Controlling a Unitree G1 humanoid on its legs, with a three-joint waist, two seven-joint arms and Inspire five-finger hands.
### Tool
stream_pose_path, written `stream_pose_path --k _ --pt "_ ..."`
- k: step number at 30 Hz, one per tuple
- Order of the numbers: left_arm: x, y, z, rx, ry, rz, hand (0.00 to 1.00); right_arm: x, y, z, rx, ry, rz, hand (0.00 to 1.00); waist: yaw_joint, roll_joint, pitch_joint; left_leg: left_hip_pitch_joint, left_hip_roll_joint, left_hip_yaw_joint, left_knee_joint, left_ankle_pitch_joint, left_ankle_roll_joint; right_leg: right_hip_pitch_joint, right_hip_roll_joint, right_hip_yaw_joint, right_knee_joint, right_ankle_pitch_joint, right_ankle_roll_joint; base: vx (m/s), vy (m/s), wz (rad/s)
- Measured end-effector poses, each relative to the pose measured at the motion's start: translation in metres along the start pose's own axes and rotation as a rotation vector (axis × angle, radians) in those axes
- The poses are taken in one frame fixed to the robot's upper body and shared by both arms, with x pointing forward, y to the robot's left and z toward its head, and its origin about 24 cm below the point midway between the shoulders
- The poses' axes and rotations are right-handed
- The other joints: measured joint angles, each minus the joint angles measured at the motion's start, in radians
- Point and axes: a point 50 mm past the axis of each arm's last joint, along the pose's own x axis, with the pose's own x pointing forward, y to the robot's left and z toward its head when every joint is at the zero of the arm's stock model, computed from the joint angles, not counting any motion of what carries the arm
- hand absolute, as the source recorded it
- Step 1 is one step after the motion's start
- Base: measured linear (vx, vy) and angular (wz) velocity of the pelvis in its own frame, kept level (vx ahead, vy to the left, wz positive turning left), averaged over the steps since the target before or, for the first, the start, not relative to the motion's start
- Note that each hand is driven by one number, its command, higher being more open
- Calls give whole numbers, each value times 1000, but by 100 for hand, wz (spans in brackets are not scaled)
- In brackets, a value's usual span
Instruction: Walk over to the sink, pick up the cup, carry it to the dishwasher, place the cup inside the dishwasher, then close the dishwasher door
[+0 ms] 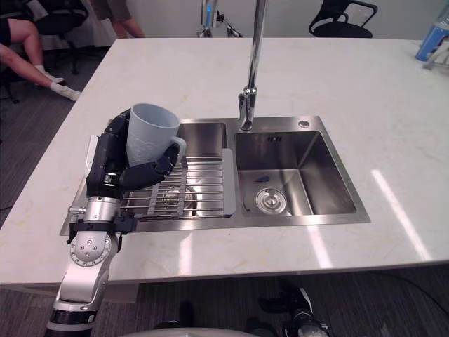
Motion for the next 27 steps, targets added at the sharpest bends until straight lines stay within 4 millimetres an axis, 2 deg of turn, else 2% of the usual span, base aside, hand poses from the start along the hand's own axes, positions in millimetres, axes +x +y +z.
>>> stream_pose_path --k 2,3,4,5,6,7,8,9,10,11,12,13,14,15,16,17,18,19,21,22,23,25,27 --pt "0 -6 7 -52 -27 21 30 1 2 15 11 -62 -21 90 -15 -15 36 -50 4 3 102 -43 26 -62 -14 -46 111 2 1 -124 7 -30" --pt "0 -8 8 -65 -29 21 30 1 2 18 13 -75 -29 90 -17 -16 42 -60 4 4 127 -53 30 -75 -18 -59 133 2 -1 -149 16 -13" --pt "-1 -15 8 -92 -30 8 30 0 0 20 26 -88 -50 90 -18 -14 45 -81 11 7 151 -75 54 -69 -21 -67 120 3 -4 -191 26 -3" --pt "-3 -17 8 -105 -27 10 30 1 2 23 45 -94 -56 90 -16 -12 56 -87 13 14 158 -73 67 -102 -30 -76 301 -75 -22 -156 28 6" --pt "-6 -17 6 -109 -12 15 30 1 3 22 48 -92 -56 90 -15 -10 57 -84 12 12 158 -69 72 -107 -28 -80 399 -112 -16 -145 -4 7" --pt "-15 -15 2 -133 23 32 30 1 5 21 49 -89 -51 90 -4 -4 58 -83 10 12 160 -65 78 -88 -25 -86 524 -159 14 -269 -143 0" --pt "-34 -15 -4 -192 99 69 30 4 2 32 51 -117 -65 90 70 13 18 -244 23 6 223 -9 55 20 21 -82 249 -203 9 -347 -159 -4" --pt "-34 -17 -4 -206 101 72 30 6 2 38 62 -135 -73 90 75 19 20 -268 29 1 212 18 49 47 32 -94 145 -212 -9 -430 -173 13" --pt "-36 -21 -8 -221 127 66 30 7 0 39 78 -133 -87 90 62 38 26 -268 38 -25 207 36 45 70 47 -110 111 -201 -34 -261 -55 24" --pt "-37 -24 -9 -226 137 57 30 6 -1 37 83 -127 -96 90 59 41 26 -257 41 -32 200 42 41 81 53 -117 112 -201 -37 -250 -120 33" --pt "-41 -30 -7 -250 144 39 30 3 -5 28 80 -104 -110 90 53 59 21 -247 75 -50 199 72 27 90 96 -120 134 -188 -52 -145 -114 16" --pt "-41 -31 -5 -257 138 35 30 4 -5 28 82 -106 -111 90 52 69 22 -254 91 -62 196 93 14 75 114 -117 143 -176 -55 -233 -104 37" --pt "-38 -32 0 -264 109 23 30 3 -4 29 95 -112 -114 90 41 53 10 -281 79 -109 153 182 -70 66 114 -135 103 -163 -81 -281 -80 80" --pt "-33 -39 3 -290 90 0 30 3 -12 28 104 -112 -140 90 17 55 17 -325 80 -128 294 93 -24 59 108 -194 87 -137 -99 -355 -87 95" --pt "-33 -43 4 -303 87 -12 30 1 -16 25 110 -106 -159 90 15 53 17 -323 77 -119 416 -20 19 56 97 -209 87 -126 -101 -273 -93 77" --pt "-33 -45 4 -309 86 -22 30 -1 -19 23 110 -104 -173 90 13 51 18 -308 76 -108 475 -82 25 57 88 -213 86 -121 -101 -224 -37 40" --pt "-34 -46 4 -313 87 -34 30 -3 -23 20 102 -100 -185 90 5 51 17 -253 79 -97 540 -171 17 62 77 -227 82 -105 -100 -181 10 35" --pt "-33 -48 4 -317 84 -45 30 -5 -25 16 101 -96 -190 90 4 56 8 -185 84 -87 532 -227 1 52 62 -236 77 -97 -95 -182 34 38" --pt "-30 -55 2 -333 83 -65 30 -7 -27 12 100 -88 -198 90 -7 60 2 -94 82 -76 463 -250 -21 43 42 -265 71 -87 -81 -189 69 54" --pt "-31 -60 1 -347 92 -72 30 -8 -28 11 96 -84 -201 90 -20 82 -22 -28 81 -79 340 -246 -31 24 41 -289 54 -72 -68 -181 136 76" --pt "-30 -65 -2 -361 104 -78 30 -8 -30 11 99 -83 -207 90 -23 111 -44 19 82 -82 189 -223 -71 -1 47 -311 41 -57 -55 -124 149 59" --pt "-30 -67 -11 -348 142 -83 30 -7 -19 9 123 -73 -182 90 -13 102 -47 32 55 -87 134 -176 -51 7 25 -323 16 -24 -41 -84 164 31" --pt "-34 -66 -22 -328 196 -86 30 -7 -7 7 146 -64 -154 90 -8 84 -54 32 35 -110 141 -173 -46 33 8 -344 -2 -11 -28 -58 131 31"
